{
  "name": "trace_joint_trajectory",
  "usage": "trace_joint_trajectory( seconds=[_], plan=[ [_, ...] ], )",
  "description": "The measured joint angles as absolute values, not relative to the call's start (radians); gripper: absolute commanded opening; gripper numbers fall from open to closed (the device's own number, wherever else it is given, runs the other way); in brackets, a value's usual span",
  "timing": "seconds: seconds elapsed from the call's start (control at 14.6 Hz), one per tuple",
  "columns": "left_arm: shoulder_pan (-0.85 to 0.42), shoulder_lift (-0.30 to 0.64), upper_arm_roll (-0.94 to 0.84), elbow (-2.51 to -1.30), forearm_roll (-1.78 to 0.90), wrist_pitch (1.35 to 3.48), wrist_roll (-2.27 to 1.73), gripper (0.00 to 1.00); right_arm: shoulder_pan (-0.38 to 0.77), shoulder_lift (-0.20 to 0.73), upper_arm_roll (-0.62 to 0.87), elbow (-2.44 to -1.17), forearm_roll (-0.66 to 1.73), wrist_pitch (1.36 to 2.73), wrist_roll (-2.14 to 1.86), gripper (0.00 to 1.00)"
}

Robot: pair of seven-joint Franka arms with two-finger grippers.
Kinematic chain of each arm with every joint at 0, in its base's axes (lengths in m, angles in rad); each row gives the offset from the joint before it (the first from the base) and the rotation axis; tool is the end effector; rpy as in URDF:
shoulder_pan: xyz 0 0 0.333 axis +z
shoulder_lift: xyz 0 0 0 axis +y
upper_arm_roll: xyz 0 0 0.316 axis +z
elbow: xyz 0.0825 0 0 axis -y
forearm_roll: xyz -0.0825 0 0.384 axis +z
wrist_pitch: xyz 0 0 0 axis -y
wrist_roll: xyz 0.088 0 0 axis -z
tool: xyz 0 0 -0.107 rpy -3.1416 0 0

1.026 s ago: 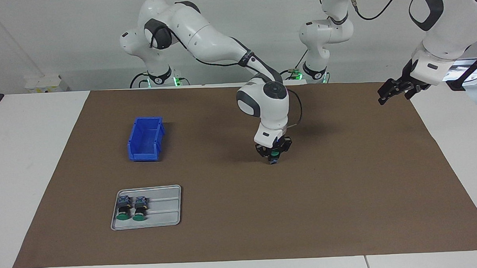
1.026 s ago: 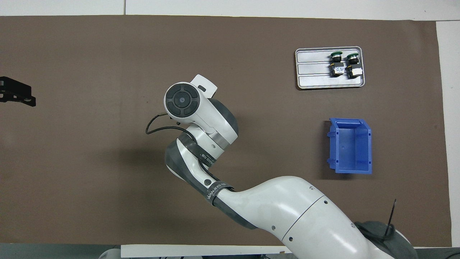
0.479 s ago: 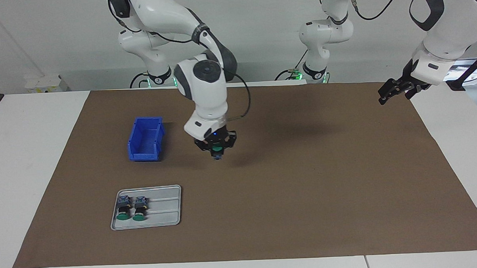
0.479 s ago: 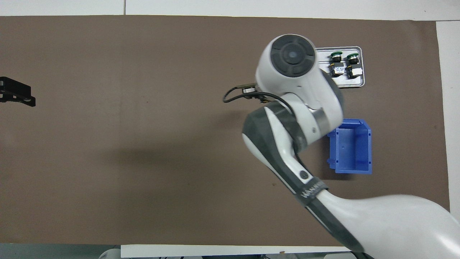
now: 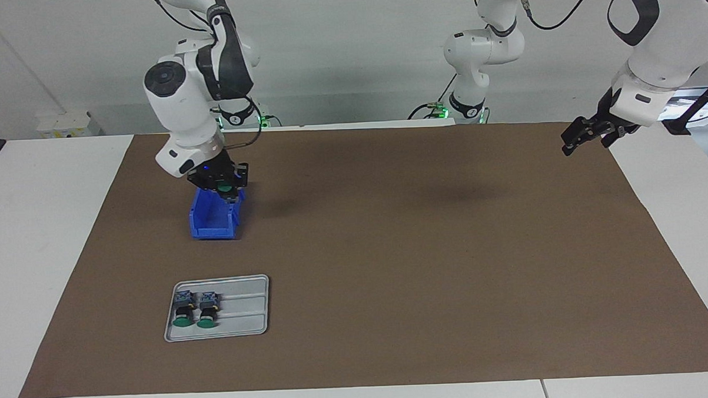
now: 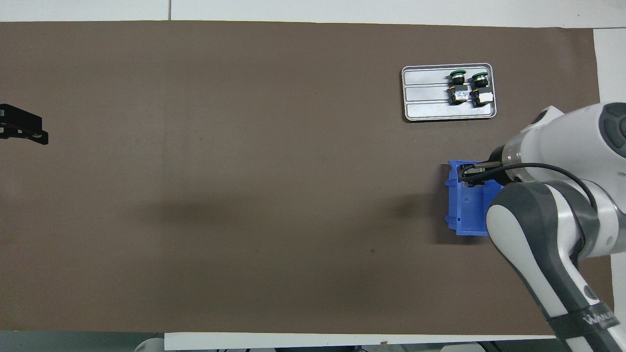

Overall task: Place and press button with both arms
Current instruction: 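Carry the button with the right gripper over the blue bin, then lower the button into the blue bin and open the right gripper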

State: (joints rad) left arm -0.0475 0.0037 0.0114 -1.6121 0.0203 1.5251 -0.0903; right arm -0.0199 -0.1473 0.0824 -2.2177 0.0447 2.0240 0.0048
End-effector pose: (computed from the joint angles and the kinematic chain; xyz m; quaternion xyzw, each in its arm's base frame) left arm 0.5487 -0.0176 0.5993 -0.9986 -0.0271 0.0446 0.0130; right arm 0.4937 0.0343 0.4349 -0.9995 -0.0180 0.0238 0.0130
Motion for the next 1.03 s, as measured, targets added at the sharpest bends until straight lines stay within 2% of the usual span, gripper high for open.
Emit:
trace_joint_trajectory(
  seconds=[0.55,1.03],
  plan=[
    [-0.047,0.004,0.011,-1.612,0.020,1.524,-0.090,1.00,-0.037,-0.153,0.088,-2.364,0.049,2.191,-0.032,0.00],
    [-0.047,0.004,0.011,-1.612,0.020,1.524,-0.090,1.00,-0.072,-0.112,0.086,-2.392,0.050,2.252,-0.069,0.00]
  ],
)
